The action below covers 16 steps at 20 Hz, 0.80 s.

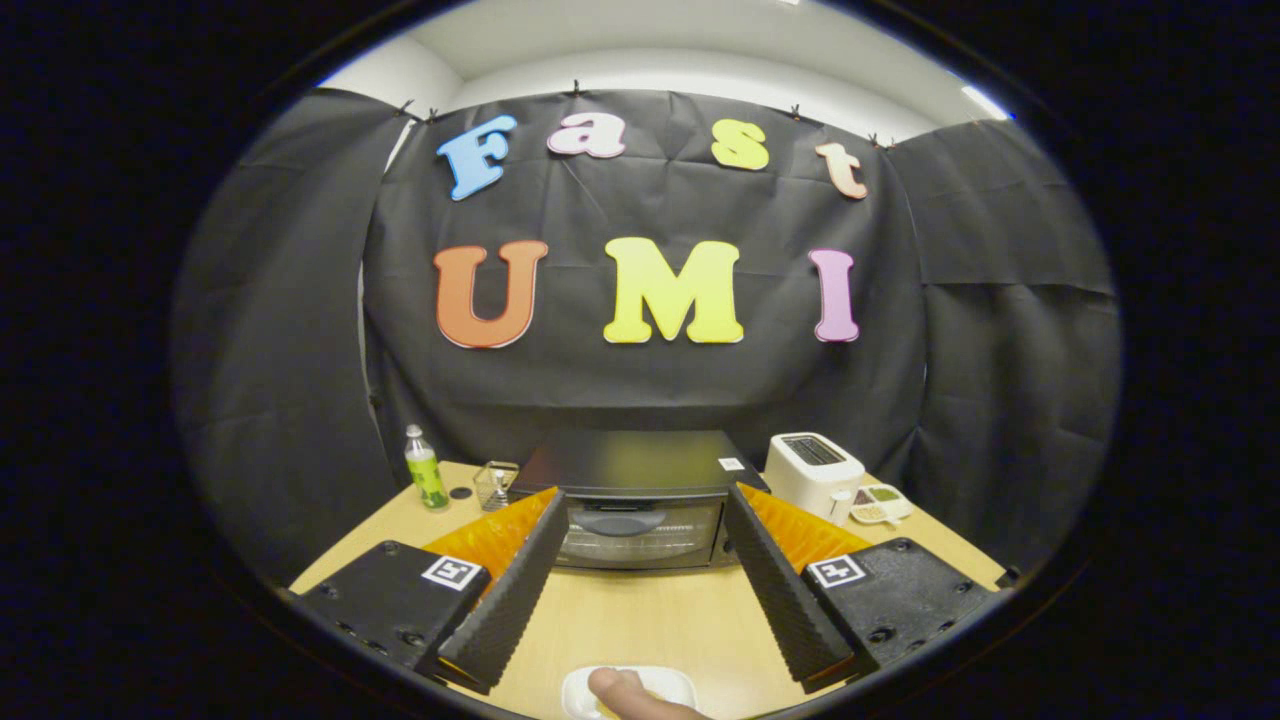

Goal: Open the toaster oven, put the food inside, and close the toaster oven door.

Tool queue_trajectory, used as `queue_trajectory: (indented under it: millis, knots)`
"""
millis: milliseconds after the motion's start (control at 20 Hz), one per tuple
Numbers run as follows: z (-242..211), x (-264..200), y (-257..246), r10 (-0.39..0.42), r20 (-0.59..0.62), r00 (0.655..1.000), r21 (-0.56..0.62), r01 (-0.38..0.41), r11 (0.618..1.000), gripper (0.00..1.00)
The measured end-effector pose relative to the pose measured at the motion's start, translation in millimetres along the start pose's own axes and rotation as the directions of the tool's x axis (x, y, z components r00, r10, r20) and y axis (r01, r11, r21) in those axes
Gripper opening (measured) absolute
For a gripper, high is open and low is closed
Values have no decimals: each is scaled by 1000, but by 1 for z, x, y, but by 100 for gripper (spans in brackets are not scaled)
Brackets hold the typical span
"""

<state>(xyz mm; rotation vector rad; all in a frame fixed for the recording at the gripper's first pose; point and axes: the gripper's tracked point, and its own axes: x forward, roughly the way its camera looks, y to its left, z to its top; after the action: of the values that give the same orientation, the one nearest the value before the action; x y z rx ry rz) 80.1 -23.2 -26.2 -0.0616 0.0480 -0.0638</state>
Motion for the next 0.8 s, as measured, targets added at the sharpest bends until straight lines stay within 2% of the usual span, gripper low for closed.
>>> queue_trajectory:
  millis: [150, 250, 450, 600, 800]
  knots:
    - [-11, 31, 8, 39, -21, 999, 16, -39, 999, 100]
    - [-20, 53, 3, 35, -45, 998, 22, -34, 999, 100]
    - [-46, 96, 16, 53, -154, 987, 37, -48, 998, 100]
    - [-59, 122, 23, 39, -210, 977, 41, -31, 999, 100]
    - [-65, 149, 30, 24, -206, 978, 19, -21, 1000, 100]
